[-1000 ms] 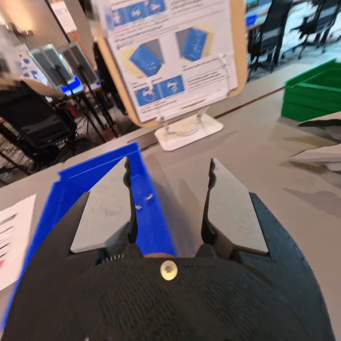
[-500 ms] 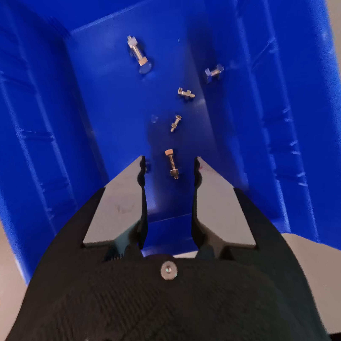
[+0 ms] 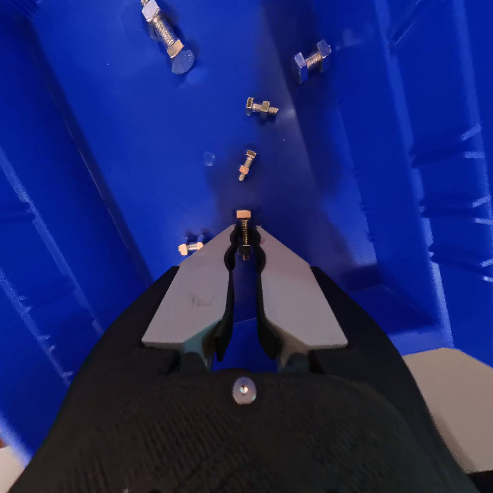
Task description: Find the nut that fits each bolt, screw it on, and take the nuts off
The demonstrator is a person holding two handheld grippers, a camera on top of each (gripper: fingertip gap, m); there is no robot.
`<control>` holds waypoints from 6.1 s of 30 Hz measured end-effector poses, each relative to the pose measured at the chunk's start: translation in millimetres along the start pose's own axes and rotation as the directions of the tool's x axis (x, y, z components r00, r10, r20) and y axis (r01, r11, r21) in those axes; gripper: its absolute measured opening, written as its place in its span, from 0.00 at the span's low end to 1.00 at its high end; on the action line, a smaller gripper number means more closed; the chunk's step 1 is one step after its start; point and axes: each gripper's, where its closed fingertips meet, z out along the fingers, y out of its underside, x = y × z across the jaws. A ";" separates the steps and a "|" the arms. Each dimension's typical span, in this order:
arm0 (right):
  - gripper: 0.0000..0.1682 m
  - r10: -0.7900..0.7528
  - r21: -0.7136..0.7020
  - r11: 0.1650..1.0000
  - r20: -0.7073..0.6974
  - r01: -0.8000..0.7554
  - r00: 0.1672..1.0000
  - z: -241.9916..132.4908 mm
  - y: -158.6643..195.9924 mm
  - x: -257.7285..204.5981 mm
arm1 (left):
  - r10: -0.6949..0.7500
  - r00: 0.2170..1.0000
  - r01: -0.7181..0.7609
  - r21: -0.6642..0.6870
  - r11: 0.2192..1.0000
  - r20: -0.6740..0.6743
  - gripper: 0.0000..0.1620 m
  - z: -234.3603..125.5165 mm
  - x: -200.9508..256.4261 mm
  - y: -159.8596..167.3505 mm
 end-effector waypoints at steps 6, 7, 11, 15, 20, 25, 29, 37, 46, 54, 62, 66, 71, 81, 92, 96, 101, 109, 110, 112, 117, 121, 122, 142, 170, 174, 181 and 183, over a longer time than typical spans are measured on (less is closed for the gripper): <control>0.46 0.023 0.027 0.999 0.059 -0.024 0.998 -3.1 -6.1 -6.7 | 0.089 0.992 -0.040 0.433 0.901 -0.094 0.05 -92.2 36.5 -61.4; 0.44 0.034 0.046 0.998 0.112 -0.039 0.993 -5.1 -10.3 -14.9 | 0.139 0.975 -0.033 0.506 0.862 -0.172 0.05 -111.4 62.6 -71.9; 0.20 0.075 0.190 0.954 0.599 -0.233 0.797 -46.0 -51.9 -82.5 | 0.440 0.796 0.003 0.730 0.684 -0.415 0.04 -174.0 192.9 -95.0; 0.22 0.141 0.229 0.876 0.719 -0.424 0.680 -68.8 -78.2 -79.8 | 0.614 0.578 0.163 0.814 0.558 -0.537 0.04 -195.9 288.4 -102.4; 0.26 0.169 0.220 0.822 0.786 -0.525 0.594 -79.5 -84.3 -71.6 | 0.651 0.468 0.346 0.802 0.487 -0.597 0.04 -186.6 328.4 -120.8; 0.22 0.198 0.216 0.813 0.771 -0.540 0.605 -72.1 -82.7 -70.7 | 0.622 0.464 0.489 0.768 0.414 -0.631 0.04 -180.1 328.2 -133.2; 0.15 0.180 0.269 0.802 0.743 -0.534 0.645 -74.1 -86.5 -63.9 | 0.616 0.487 0.461 0.781 0.421 -0.619 0.04 -171.8 339.0 -129.8; 0.09 0.175 0.251 0.838 0.717 -0.484 0.675 -70.3 -80.1 -63.1 | 0.589 0.490 0.474 0.764 0.438 -0.642 0.05 -165.0 336.4 -130.4; 0.09 0.084 0.208 0.951 0.534 -0.228 0.841 -46.8 -53.1 -61.9 | 0.526 0.572 0.404 0.775 0.486 -0.629 0.16 -140.3 327.9 -131.5; 0.08 -0.048 0.207 0.977 0.468 -0.056 0.882 -45.4 -45.0 -66.9 | 0.494 0.579 0.354 0.745 0.565 -0.649 0.12 -116.7 333.4 -129.4; 0.08 -0.095 0.181 0.983 0.435 0.016 0.896 -42.5 -37.6 -62.8 | 0.464 0.586 0.360 0.727 0.585 -0.664 0.09 -111.6 325.7 -130.9; 0.08 -0.085 0.190 0.982 0.446 -0.002 0.891 -44.4 -40.1 -62.0 | 0.457 0.560 0.374 0.703 0.605 -0.691 0.09 -112.9 325.3 -129.6; 0.08 0.029 0.230 0.955 0.561 -0.189 0.827 -56.6 -55.7 -60.2 | 0.471 0.456 0.479 0.654 0.586 -0.755 0.09 -130.3 326.5 -130.2; 0.20 0.275 0.102 0.836 0.773 -0.539 0.572 -69.9 -71.1 -49.6 | 0.529 0.436 0.547 0.681 0.487 -0.728 0.09 -152.7 325.4 -130.1; 0.10 0.319 -0.003 0.836 0.817 -0.548 0.481 -66.2 -62.8 -64.9 | 0.547 0.504 0.472 0.743 0.474 -0.669 0.09 -148.4 333.6 -129.4; 0.09 0.307 0.003 0.859 0.798 -0.512 0.519 -65.6 -60.0 -62.0 | 0.552 0.504 0.426 0.747 0.510 -0.664 0.09 -143.0 336.4 -127.4; 0.09 0.288 -0.002 0.892 0.773 -0.452 0.565 -62.6 -53.4 -64.1 | 0.559 0.399 0.372 0.686 0.626 -0.727 0.12 -131.2 336.2 -115.5; 0.09 0.224 -0.054 0.962 0.719 -0.268 0.658 -51.6 -27.6 -74.0 | 0.609 0.525 0.052 0.737 0.674 -0.594 0.19 -91.6 318.0 -89.6; 0.09 0.207 -0.066 0.971 0.707 -0.228 0.676 -49.2 -21.7 -75.9 | 0.624 0.540 -0.010 0.737 0.676 -0.565 0.20 -84.4 318.2 -84.8; 0.09 0.190 -0.083 0.979 0.690 -0.184 0.698 -45.2 -14.4 -78.8 | 0.653 0.564 -0.087 0.749 0.657 -0.506 0.20 -75.8 320.0 -80.1; 0.09 0.172 -0.112 0.985 0.686 -0.131 0.707 -42.1 -6.1 -86.9 | 0.676 0.585 -0.150 0.760 0.633 -0.447 0.19 -69.6 332.2 -78.9; 0.09 0.197 -0.129 0.980 0.680 -0.149 0.707 -40.9 -5.5 -86.2 | 0.705 0.623 -0.240 0.775 0.585 -0.339 0.11 -61.3 336.2 -78.5; 0.09 0.210 -0.136 0.978 0.680 -0.160 0.702 -40.8 -5.7 -85.9 | 0.705 0.624 -0.244 0.772 0.587 -0.338 0.11 -59.9 338.5 -77.9; 0.09 0.254 -0.173 0.967 0.671 -0.187 0.697 -39.2 -3.7 -85.1 | 0.727 0.682 -0.408 0.783 0.469 -0.079 0.10 -50.2 343.2 -86.6; 0.09 0.265 -0.112 0.960 0.670 -0.259 0.693 -39.2 -18.0 -81.9 | 0.657 0.713 -0.228 0.806 0.547 -0.244 0.09 -62.0 345.7 -93.2; 0.09 0.260 -0.051 0.949 0.682 -0.311 0.684 -41.8 -29.8 -80.0 | 0.644 0.721 -0.180 0.829 0.529 -0.255 0.09 -72.0 343.8 -97.7; 0.23 0.241 0.093 0.895 0.722 -0.437 0.649 -57.0 -60.5 -71.3 | 0.560 0.732 0.043 0.847 0.530 -0.387 0.09 -94.7 328.7 -111.8; 0.20 0.236 0.121 0.882 0.722 -0.455 0.650 -60.0 -65.1 -68.2 | 0.561 0.711 0.090 0.845 0.527 -0.425 0.09 -100.0 328.1 -112.1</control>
